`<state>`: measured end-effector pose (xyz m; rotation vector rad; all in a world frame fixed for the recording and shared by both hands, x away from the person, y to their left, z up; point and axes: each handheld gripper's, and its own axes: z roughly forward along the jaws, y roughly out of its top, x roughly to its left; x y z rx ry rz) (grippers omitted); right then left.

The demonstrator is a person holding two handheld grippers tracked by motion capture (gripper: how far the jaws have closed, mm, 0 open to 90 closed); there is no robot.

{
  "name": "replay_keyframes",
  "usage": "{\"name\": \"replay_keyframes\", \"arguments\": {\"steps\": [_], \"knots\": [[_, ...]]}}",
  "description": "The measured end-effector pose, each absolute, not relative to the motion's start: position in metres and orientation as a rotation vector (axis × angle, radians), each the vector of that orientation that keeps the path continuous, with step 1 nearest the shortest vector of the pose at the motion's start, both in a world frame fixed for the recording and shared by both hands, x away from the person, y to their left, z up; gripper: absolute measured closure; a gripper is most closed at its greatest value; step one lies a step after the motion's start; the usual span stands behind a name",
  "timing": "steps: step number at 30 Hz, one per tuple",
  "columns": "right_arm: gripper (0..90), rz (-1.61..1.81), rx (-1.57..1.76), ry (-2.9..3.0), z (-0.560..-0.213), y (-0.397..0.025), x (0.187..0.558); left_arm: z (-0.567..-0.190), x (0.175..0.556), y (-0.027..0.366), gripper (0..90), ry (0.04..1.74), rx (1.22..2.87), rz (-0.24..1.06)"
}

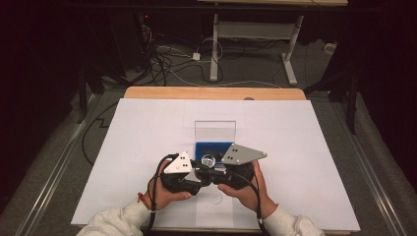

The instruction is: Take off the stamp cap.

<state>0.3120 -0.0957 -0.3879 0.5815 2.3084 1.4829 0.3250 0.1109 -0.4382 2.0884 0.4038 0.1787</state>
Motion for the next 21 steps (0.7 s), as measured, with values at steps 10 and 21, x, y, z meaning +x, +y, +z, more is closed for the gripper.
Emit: {"name": "replay_keyframes", "arguments": {"steps": [10,21], "knots": [[57.1,1.448,0.507,2.220,-0.375,-0.105,0.295,-0.449,0.338,0.129,36.8,0.541,2.111,0.232],[57.1,1.430,0.579,2.226,-0.376,-0.128,0.303,-0.441,0.333,0.139,36.7,0.511,2.140,0.348]]}}
